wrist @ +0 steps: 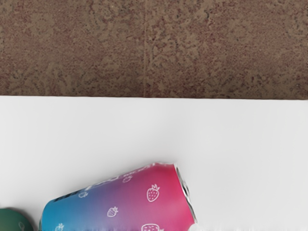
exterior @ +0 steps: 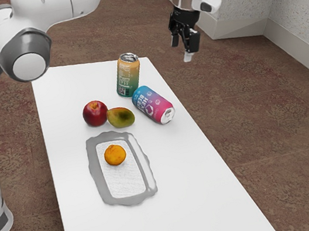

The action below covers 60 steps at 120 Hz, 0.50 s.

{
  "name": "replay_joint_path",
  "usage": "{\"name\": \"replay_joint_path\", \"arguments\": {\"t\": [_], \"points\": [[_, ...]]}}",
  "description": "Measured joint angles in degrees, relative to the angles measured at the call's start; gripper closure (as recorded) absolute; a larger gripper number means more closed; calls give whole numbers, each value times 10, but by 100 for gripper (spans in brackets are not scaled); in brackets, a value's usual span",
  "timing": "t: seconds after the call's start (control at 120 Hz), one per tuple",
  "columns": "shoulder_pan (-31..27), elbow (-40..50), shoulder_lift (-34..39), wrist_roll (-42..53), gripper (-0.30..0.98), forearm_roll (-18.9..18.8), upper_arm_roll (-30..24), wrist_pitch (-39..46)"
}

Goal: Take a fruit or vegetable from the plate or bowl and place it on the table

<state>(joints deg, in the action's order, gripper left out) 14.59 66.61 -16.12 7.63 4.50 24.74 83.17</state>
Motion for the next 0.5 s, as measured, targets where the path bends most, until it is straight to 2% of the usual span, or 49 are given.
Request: {"name": "replay_joint_path", "arguments": {"t": [0.25, 0.5], "points": [[-12, -1, 3, 24, 0, 12, -4, -6], [3, 10, 36, 26, 0, 18, -185, -16]]}}
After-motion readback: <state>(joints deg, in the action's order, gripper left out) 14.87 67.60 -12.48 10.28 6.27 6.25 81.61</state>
